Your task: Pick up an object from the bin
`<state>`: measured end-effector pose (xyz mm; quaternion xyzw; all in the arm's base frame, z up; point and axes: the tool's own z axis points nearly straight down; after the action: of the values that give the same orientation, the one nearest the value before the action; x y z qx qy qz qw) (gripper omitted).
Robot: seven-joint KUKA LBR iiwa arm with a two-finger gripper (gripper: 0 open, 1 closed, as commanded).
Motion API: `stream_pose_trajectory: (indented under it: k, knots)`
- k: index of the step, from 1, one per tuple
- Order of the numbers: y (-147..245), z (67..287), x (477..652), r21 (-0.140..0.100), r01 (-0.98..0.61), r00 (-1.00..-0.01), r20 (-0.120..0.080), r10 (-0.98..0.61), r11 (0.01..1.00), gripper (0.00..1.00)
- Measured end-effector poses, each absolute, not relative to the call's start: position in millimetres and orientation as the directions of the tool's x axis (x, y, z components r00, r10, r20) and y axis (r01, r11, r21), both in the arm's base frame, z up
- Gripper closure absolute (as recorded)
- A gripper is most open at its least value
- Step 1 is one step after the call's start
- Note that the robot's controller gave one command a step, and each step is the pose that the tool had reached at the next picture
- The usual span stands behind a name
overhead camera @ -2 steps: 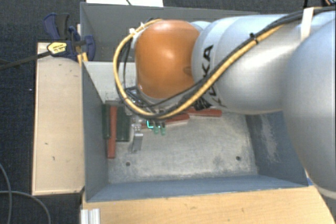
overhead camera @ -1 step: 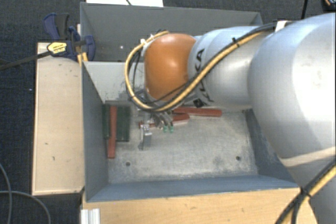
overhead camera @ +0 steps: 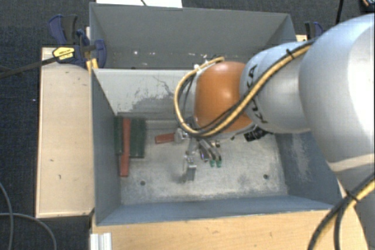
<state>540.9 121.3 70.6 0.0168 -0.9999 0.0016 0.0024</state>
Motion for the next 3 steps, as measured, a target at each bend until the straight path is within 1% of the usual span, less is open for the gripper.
stream_pose_trajectory:
  k: [1,2,3]
  knots:
    - [175,79,579.6,0.002,-0.175,-0.985,-0.007,-0.175,0.985,0.00]
    - [99,70,575.3,-0.002,-0.012,-1.000,-0.001,-0.012,1.000,0.00]
    - [103,71,575.3,0.002,-0.013,-1.000,-0.002,-0.013,1.000,1.00]
